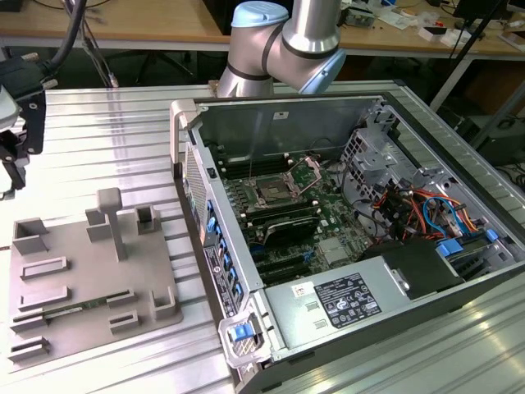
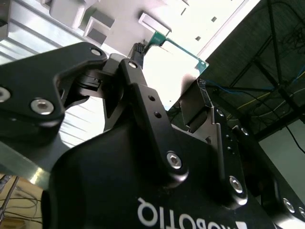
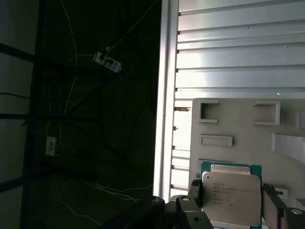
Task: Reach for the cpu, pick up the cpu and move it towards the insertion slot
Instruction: 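Pick up the cpu and move it towards the insertion slot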
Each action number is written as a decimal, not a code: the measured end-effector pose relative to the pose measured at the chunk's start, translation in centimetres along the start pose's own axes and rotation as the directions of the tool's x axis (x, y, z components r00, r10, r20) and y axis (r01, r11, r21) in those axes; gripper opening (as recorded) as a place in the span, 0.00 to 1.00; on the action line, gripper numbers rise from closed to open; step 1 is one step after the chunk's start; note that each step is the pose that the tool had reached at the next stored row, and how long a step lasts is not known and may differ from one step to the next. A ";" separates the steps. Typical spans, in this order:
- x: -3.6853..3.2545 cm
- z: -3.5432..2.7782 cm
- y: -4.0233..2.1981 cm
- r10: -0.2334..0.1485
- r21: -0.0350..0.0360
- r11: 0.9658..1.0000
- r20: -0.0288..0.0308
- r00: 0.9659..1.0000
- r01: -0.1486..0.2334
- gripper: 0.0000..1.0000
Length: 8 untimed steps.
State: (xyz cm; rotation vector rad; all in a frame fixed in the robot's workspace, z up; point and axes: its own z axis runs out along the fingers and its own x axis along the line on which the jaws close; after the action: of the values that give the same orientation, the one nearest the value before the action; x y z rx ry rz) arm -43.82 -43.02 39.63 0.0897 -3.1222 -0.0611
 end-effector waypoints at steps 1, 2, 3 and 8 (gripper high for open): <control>-0.07 0.00 -0.01 0.000 0.000 1.000 0.000 1.000 0.000 0.55; -0.18 0.00 -0.01 0.000 0.000 1.000 0.000 1.000 0.000 0.55; -0.28 0.00 -0.02 0.000 0.000 1.000 0.000 1.000 0.000 0.55; -0.85 -0.01 -0.05 0.000 0.000 1.000 0.000 1.000 0.000 0.55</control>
State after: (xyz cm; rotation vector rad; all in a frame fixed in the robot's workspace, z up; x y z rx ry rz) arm -42.96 -43.03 39.62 0.0898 -3.1223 -0.0611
